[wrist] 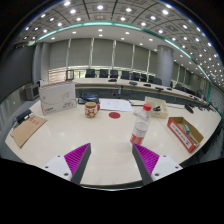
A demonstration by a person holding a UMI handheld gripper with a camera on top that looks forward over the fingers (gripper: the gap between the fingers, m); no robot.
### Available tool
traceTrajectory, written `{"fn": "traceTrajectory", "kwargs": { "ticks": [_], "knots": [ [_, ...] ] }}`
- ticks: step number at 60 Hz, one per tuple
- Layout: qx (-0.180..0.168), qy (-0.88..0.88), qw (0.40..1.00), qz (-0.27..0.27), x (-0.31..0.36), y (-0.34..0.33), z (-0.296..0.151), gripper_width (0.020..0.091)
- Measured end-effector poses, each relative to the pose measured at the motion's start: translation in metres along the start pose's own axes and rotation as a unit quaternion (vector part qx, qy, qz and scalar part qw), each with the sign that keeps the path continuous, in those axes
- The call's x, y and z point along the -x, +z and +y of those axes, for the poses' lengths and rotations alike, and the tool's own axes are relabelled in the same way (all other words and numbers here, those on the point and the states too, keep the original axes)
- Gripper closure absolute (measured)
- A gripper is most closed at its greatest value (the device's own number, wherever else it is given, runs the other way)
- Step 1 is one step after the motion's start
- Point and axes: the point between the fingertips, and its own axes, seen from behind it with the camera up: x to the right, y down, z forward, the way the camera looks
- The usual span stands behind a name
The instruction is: Pour water
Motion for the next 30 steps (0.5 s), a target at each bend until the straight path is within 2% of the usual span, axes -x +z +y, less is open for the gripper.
{"fn": "traceTrajectory", "kwargs": {
  "ticks": [11,23,26,30],
  "knots": [
    [-0.007,0.018,0.999,0.047,-0.074,0.068,0.008,0.0244],
    [-0.012,0.018,0.998,0.056,-0.12,0.153,0.011,0.0248],
    [-0.016,0.016,0.998,0.052,-0.122,0.168,0.011,0.0265],
    [-0.022,0.016,0.999,0.045,-0.124,0.188,0.007,0.0338]
  ]
}}
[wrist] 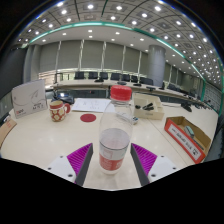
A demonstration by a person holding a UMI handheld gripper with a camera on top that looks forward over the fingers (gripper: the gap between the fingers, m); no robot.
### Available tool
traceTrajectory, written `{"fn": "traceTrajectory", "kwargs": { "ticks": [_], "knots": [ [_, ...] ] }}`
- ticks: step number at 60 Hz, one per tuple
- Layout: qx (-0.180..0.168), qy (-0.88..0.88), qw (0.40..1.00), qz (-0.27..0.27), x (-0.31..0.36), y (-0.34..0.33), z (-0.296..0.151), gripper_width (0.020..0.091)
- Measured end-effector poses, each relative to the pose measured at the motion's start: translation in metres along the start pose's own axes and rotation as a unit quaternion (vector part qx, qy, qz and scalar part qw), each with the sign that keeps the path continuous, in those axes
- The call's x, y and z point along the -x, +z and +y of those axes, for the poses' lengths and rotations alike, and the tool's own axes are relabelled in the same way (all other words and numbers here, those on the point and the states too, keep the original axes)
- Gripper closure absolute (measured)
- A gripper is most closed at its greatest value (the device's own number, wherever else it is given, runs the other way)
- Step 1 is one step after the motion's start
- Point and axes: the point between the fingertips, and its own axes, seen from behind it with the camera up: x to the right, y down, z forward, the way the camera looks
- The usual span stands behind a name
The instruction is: Pour water
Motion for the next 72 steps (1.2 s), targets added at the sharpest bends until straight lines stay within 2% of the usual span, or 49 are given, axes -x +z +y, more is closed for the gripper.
{"fn": "traceTrajectory", "kwargs": {
  "ticks": [7,10,22,30,31,37,53,64,72],
  "knots": [
    [-0.007,0.0,1.0,0.004,-0.004,0.033,0.001,0.0546],
    [-0.021,0.004,1.0,0.003,-0.004,0.039,-0.006,0.0572],
    [-0.026,0.014,1.0,-0.002,-0.001,0.049,-0.011,0.0716],
    [-0.014,-0.005,1.0,-0.013,0.0,0.051,-0.019,0.0719],
    [-0.015,-0.009,1.0,-0.014,0.0,0.051,-0.021,0.0749],
    [-0.02,-0.031,0.999,-0.006,-0.004,0.053,-0.042,0.0749],
    [-0.051,-0.163,0.985,0.024,-0.002,0.09,-0.139,0.0749],
    [-0.081,-0.323,0.941,0.057,0.035,0.137,-0.207,0.075],
    [-0.108,-0.46,0.877,0.082,0.077,0.173,-0.241,0.075]
  ]
}}
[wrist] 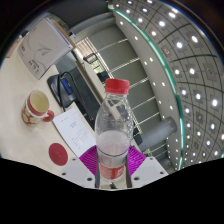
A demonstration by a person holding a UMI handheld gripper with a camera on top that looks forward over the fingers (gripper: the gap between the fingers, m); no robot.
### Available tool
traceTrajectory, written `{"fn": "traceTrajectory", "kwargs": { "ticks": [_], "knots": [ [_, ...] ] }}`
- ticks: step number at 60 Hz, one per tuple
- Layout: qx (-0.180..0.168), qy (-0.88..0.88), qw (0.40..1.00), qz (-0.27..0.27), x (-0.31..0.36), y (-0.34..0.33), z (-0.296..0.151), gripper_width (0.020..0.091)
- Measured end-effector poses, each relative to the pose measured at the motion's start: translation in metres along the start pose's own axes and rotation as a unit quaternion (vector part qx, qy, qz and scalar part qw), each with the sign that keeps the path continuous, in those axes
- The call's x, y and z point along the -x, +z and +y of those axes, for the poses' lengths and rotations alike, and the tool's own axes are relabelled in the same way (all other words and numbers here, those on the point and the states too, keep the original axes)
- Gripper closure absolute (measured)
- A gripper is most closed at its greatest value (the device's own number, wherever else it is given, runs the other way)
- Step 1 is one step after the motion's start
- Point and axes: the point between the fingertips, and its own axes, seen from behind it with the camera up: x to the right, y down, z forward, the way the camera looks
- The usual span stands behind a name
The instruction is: Pour water
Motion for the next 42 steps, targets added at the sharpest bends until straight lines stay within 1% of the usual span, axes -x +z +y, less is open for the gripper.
{"fn": "traceTrajectory", "kwargs": {
  "ticks": [8,22,34,42],
  "knots": [
    [-0.029,-0.172,0.984,0.031,0.014,0.033,-0.039,0.0749],
    [-0.071,-0.386,0.917,0.076,0.039,0.059,-0.077,0.0752],
    [-0.096,-0.461,0.878,0.087,0.056,0.065,-0.084,0.075],
    [-0.1,-0.448,0.886,0.071,0.059,0.066,-0.078,0.0746]
  ]
}}
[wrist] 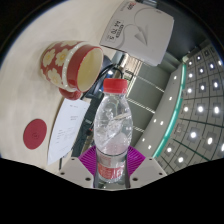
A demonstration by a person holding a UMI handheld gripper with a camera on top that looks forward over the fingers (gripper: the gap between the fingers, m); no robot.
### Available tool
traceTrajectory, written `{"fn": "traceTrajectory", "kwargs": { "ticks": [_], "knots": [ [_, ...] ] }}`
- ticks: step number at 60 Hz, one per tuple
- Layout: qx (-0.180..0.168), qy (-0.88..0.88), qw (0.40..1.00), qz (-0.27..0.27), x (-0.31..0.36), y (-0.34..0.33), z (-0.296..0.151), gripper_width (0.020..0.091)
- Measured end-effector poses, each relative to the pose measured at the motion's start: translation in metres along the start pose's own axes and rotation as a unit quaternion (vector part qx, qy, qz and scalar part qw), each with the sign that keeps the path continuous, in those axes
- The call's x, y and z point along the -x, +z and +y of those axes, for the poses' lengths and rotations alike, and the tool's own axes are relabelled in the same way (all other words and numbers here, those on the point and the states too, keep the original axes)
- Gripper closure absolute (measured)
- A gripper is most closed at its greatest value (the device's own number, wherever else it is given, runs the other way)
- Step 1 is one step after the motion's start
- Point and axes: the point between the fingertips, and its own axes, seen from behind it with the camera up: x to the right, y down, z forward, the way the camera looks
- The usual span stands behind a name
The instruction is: Pour water
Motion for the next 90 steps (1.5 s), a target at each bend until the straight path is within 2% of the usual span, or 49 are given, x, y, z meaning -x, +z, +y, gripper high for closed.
{"fn": "traceTrajectory", "kwargs": {
  "ticks": [8,14,19,30,43,54,59,64,70,72,75,76,78,82,90],
  "knots": [
    [-0.003,0.126,0.992,-0.017,-0.007,-0.006,0.011,0.0747],
    [-0.002,0.271,0.962,-0.032,-0.017,-0.015,0.02,0.0746],
    [-0.001,0.406,0.912,-0.055,-0.019,-0.025,0.026,0.0744],
    [-0.019,0.626,0.769,-0.128,0.01,-0.038,0.007,0.0747],
    [-0.02,0.747,0.636,-0.193,0.072,-0.033,-0.021,0.0744],
    [-0.007,0.769,0.602,-0.216,0.114,-0.029,-0.031,0.0746],
    [-0.009,0.783,0.588,-0.202,0.116,-0.027,-0.026,0.0735],
    [-0.01,0.798,0.57,-0.195,0.118,-0.027,-0.024,0.067],
    [-0.006,0.801,0.564,-0.202,0.121,-0.029,-0.021,0.0548],
    [0.004,0.802,0.559,-0.211,0.125,-0.032,-0.019,0.0463],
    [0.019,0.804,0.551,-0.222,0.131,-0.036,-0.017,0.0265],
    [0.023,0.805,0.549,-0.224,0.131,-0.038,-0.016,0.0234],
    [0.033,0.805,0.549,-0.224,0.132,-0.043,-0.01,0.0266],
    [0.058,0.802,0.553,-0.221,0.129,-0.057,0.004,0.0234],
    [0.098,0.795,0.55,-0.238,0.113,-0.107,0.014,0.0245]
  ]
}}
